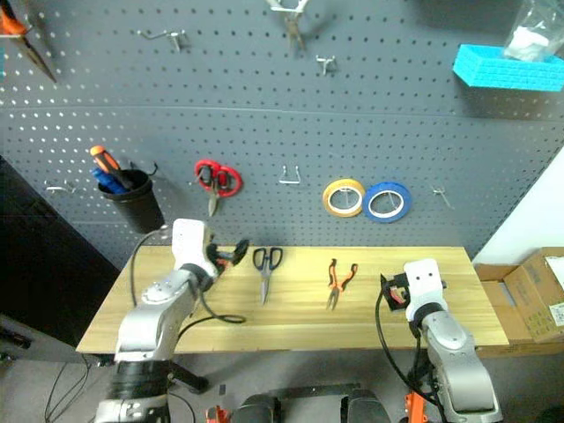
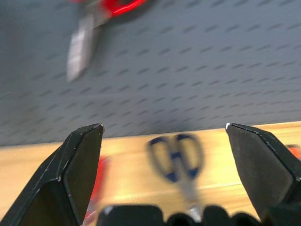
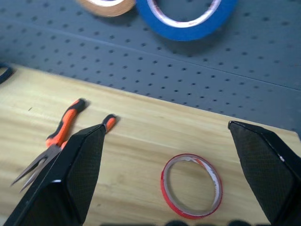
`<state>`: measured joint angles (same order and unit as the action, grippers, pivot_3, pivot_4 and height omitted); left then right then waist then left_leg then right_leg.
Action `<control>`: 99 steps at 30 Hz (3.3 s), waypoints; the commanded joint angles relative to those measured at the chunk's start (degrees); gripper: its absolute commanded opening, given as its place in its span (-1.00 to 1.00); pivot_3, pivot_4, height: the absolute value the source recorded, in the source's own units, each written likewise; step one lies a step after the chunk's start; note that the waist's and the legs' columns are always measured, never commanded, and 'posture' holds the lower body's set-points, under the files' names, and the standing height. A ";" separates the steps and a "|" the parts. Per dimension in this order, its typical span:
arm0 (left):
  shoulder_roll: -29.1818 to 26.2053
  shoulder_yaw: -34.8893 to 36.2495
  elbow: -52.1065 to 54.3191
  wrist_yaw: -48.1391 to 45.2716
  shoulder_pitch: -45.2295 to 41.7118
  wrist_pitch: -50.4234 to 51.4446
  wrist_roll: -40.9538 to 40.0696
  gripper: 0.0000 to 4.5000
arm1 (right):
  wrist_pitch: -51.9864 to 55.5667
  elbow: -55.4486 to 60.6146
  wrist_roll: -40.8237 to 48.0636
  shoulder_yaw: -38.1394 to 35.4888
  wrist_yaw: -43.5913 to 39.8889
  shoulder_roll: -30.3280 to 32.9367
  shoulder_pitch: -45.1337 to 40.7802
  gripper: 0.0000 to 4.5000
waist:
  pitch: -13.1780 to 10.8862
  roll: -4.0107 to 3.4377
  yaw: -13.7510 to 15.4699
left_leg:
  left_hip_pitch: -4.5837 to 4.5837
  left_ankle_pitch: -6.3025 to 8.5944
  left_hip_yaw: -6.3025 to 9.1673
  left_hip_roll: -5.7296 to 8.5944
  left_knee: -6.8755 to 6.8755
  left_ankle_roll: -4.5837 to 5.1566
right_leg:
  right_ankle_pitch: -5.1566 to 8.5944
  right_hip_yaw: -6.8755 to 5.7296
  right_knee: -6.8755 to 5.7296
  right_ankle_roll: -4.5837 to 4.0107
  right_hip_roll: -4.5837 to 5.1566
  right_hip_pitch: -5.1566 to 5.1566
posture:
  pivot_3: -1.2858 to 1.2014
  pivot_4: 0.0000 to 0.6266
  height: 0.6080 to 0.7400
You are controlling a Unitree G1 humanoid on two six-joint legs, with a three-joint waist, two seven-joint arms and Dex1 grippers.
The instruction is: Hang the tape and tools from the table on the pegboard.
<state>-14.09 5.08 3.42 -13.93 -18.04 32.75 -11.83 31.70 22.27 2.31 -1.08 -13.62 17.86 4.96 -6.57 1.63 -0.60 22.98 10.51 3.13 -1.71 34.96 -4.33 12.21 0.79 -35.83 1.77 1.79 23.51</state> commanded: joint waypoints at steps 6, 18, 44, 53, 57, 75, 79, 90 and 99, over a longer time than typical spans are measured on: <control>7.86 -11.07 -5.03 -9.82 -9.84 9.10 -5.69 0.98 | 3.62 -6.16 2.46 0.84 -11.88 10.58 -6.79 1.00 | -3.14 0.01 0.04 | 0.10 -0.11 -0.14 0.01 0.03 0.57 | 0.00 0.06 0.36 0.00 0.07 -0.29 | 0.05 -0.34 1.00; 20.19 -17.65 -12.19 -12.66 -12.01 17.05 -8.49 0.98 | 0.17 -30.42 1.87 2.83 -21.99 17.23 -19.13 1.00 | -8.36 -0.15 -1.25 | 1.01 0.43 -0.11 0.01 0.09 1.53 | 0.42 0.29 -0.37 0.73 -0.19 0.64 | -0.01 0.04 1.00; 16.38 -18.80 -8.11 -11.01 -7.70 20.18 -7.39 1.00 | -9.93 -67.43 0.18 5.66 -29.71 11.92 -37.61 0.42 | -11.54 0.04 -2.20 | 0.87 0.47 -0.10 0.02 0.48 1.56 | 0.52 0.36 -1.08 0.88 -0.18 0.69 | 0.03 0.12 1.00; 16.38 -18.35 -9.53 -10.73 -9.32 19.01 -6.75 1.00 | -11.63 -67.20 -0.50 5.79 -30.84 12.10 -37.88 -0.97 | -11.53 0.03 -2.22 | 0.98 0.51 -0.10 0.03 0.79 1.50 | 0.51 0.39 -1.10 0.90 -0.19 0.66 | 0.03 0.04 1.00; 16.52 -18.10 -10.42 -10.60 -10.17 18.23 -6.48 1.00 | -12.72 -67.46 -0.89 5.49 -30.89 12.45 -37.20 -0.99 | -11.52 0.03 -2.20 | 0.99 0.52 -0.10 0.03 0.79 1.49 | 0.51 0.39 -1.09 0.90 -0.19 0.66 | 0.03 0.00 1.00; 12.30 -22.67 4.16 -24.22 -12.49 11.93 -10.08 1.00 | -14.09 4.09 -13.19 -4.75 -0.31 6.94 5.00 -0.99 | -8.96 -0.66 -2.82 | 1.69 0.60 -0.20 0.13 1.04 0.96 | 0.54 0.52 -1.23 1.20 -0.09 1.44 | -0.09 -0.50 1.00; 13.20 -19.60 1.77 -25.25 -15.95 9.83 -11.67 1.00 | -19.03 2.79 -18.31 -3.24 5.34 5.37 2.07 -0.99 | -6.84 -0.69 -3.42 | 1.69 0.52 -0.23 0.10 1.08 0.82 | 0.46 0.54 -1.16 1.14 -0.16 1.44 | -0.12 -0.64 1.00; 19.89 -13.40 -14.95 -22.52 -28.81 -0.28 -10.64 1.00 | -36.39 -27.12 -16.28 -6.08 8.87 10.78 -18.44 -0.99 | -3.40 -0.31 -5.93 | 1.03 0.45 -0.58 0.49 1.21 0.98 | 0.44 1.74 -0.93 1.02 -0.41 0.57 | -0.12 -0.87 1.00; 22.34 -12.99 -26.08 -21.72 -34.29 -8.16 -8.05 1.00 | -46.54 -45.75 -7.79 -5.49 1.29 10.55 -28.38 -0.99 | -2.14 -0.60 -8.59 | 0.86 0.44 -0.57 0.46 1.11 0.99 | 0.25 1.86 -1.06 1.35 -0.51 0.54 | -0.11 -0.93 1.00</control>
<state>6.75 -8.04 -22.32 -35.65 -50.05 26.68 -20.65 -12.33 -23.03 -7.64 -5.93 -10.51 28.27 -21.43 -8.71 1.03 -9.19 23.83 10.95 2.56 -1.25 36.09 -3.33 12.45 2.67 -36.92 3.14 1.28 24.04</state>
